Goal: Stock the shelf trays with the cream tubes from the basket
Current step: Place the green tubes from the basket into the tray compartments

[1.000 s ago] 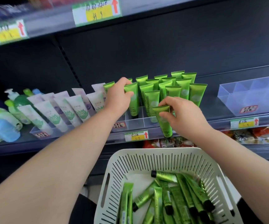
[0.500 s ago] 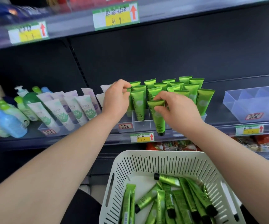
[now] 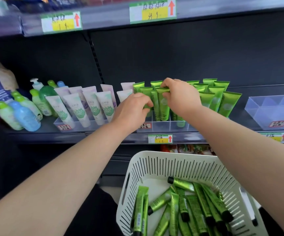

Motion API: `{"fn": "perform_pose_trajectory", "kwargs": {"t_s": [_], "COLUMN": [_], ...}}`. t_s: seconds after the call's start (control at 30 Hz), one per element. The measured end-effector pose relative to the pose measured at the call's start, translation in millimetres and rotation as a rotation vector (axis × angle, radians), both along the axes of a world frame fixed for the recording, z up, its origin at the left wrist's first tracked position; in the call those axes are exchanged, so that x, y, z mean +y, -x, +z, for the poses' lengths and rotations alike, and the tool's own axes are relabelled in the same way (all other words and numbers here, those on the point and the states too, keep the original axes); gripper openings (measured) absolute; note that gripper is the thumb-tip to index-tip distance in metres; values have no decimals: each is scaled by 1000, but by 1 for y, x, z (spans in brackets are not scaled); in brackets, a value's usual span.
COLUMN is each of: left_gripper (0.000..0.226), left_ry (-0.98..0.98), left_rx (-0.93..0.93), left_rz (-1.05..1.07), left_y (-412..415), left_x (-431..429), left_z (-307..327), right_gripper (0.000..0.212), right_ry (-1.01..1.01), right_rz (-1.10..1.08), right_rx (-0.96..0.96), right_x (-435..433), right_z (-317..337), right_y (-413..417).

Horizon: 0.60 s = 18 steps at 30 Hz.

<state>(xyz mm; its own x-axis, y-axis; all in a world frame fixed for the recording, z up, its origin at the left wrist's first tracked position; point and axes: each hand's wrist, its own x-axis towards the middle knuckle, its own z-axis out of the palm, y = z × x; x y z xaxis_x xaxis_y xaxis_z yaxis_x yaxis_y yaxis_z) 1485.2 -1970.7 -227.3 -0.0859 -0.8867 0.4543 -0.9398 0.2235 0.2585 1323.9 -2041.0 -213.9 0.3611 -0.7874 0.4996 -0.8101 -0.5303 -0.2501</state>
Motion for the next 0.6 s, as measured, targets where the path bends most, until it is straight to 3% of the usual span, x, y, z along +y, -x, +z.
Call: {"fn": "perform_pose_trajectory", "kwargs": {"t_s": [0.13,0.27,0.5,0.6], "left_gripper": [15,14,20,18], "left_ry": [-24,-10,-27,-51], "left_rx": [-53,-60,-22,20], "left_rz": [-30,-49,-64,-87], "left_y": [1,3,7,16], "left_x": [3,6,13,23], "left_z": [-3,-8,-20,-41], "right_gripper": [30,38,32,27], "right_ry": [-80,-37,211,223], "right_rz": [-38,-46,55,85], "right_rx": [103,162,63,53], "right_x": [-3,-4,20,40], "right_z": [-7,-8,-17,-39], "right_y": [-1,-1,15,32]}}
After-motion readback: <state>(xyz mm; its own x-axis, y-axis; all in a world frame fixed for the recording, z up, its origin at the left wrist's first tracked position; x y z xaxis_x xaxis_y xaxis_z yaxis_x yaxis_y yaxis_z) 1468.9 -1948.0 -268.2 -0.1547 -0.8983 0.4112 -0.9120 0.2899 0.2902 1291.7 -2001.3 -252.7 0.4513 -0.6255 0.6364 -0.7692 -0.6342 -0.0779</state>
